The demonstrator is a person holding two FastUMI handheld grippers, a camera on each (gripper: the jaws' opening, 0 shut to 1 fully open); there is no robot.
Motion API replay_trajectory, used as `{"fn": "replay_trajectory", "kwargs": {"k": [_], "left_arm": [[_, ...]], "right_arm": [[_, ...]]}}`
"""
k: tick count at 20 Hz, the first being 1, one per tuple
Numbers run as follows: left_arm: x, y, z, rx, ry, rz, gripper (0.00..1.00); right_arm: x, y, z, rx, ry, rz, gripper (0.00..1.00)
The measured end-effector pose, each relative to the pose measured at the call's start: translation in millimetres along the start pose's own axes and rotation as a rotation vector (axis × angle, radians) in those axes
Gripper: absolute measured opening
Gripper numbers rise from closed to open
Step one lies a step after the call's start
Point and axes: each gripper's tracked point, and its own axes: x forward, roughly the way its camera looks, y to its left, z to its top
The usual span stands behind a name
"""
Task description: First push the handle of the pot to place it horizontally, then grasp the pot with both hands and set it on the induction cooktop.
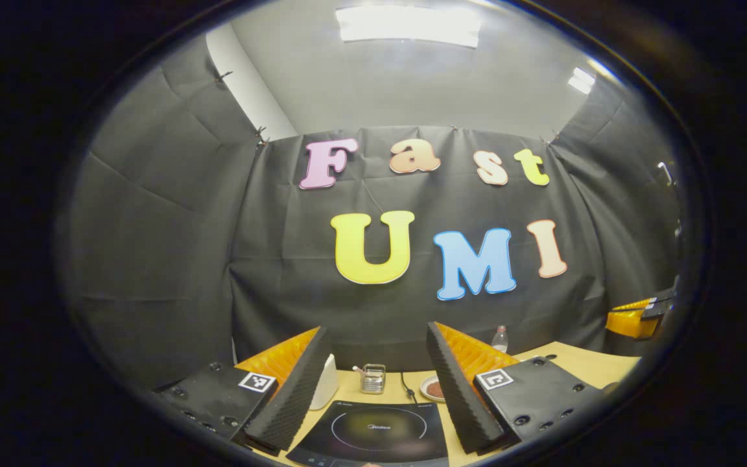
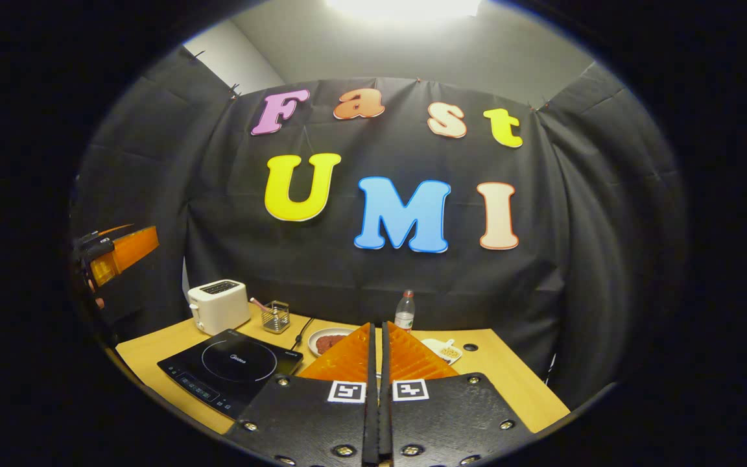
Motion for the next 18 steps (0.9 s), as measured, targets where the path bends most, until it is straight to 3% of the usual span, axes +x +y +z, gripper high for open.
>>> {"fn": "replay_trajectory", "kwargs": {"k": [8, 13, 18], "left_arm": [[0.8, 17.2, -19.7, -0.026, 0.031, -0.044, 0.96], [1.8, 4.1, -28.9, -0.033, 0.059, -0.058, 0.96], [3.4, -14.4, -34.9, -0.019, 0.072, -0.053, 0.96]], "right_arm": [[-18.8, 36.0, -76.9, -0.029, 0.222, 0.104, 0.01], [-31.9, 42.3, -131.9, -0.041, 0.365, 0.142, 0.01], [-43.0, 48.3, -176.2, -0.055, 0.481, 0.226, 0.01]]}}
